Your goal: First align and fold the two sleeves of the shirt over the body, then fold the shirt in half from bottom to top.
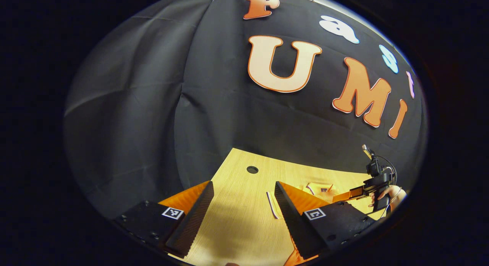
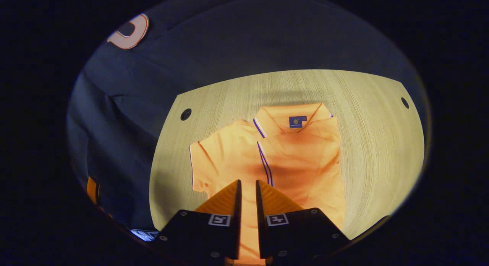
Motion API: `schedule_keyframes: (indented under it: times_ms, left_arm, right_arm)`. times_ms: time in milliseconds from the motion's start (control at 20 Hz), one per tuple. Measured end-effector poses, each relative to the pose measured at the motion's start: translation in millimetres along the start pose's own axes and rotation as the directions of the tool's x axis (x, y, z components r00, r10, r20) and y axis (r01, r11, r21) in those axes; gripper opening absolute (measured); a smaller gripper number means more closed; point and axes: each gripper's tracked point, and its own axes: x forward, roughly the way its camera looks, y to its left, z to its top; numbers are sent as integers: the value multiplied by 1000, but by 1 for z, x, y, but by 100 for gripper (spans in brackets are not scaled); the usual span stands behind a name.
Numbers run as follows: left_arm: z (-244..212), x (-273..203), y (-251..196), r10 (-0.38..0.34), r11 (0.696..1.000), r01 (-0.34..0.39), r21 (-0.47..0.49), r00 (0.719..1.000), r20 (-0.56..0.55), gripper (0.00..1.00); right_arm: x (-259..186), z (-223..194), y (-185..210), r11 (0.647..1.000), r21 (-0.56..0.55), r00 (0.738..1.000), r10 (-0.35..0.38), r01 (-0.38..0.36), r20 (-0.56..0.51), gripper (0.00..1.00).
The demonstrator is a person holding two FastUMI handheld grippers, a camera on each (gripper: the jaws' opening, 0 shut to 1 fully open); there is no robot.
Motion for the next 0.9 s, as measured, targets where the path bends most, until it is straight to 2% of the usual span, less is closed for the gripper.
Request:
schedule_keyframes:
  times_ms: [50,100,150,200,300,500,600,800,900]
  left_arm:
    - [0,0,-2,-4,1000,4,2,1000,2,98]
    - [2,0,-4,-7,1000,7,7,1000,4,98]
    - [2,2,-5,-7,1000,7,12,1000,5,98]
    - [3,2,-7,-9,1000,9,15,1000,4,98]
    - [2,4,-14,-19,1000,19,9,1000,-1,98]
    - [-11,19,-36,-41,999,41,9,998,-42,98]
    - [-24,31,-48,-47,999,47,6,994,-100,98]
    - [-51,49,-94,-128,990,110,-92,967,-221,98]
    - [-67,62,-102,-135,989,114,-92,952,-274,98]
  right_arm:
    - [1,-2,0,1000,-17,1000,-13,13,10,26]
    - [1,-5,2,1000,-23,1000,-15,15,8,54]
    - [0,-6,3,1000,-22,1000,-14,14,12,62]
    - [-2,-6,0,1000,-18,999,-23,23,23,81]
    - [-7,1,-15,997,-11,994,-82,83,71,99]
    - [-31,10,-34,992,-8,981,-121,124,155,99]
    - [-49,22,-46,988,-14,961,-148,156,232,99]
    - [-85,40,-59,980,-46,918,-165,195,361,99]
    - [-99,42,-66,978,-58,904,-164,203,396,99]
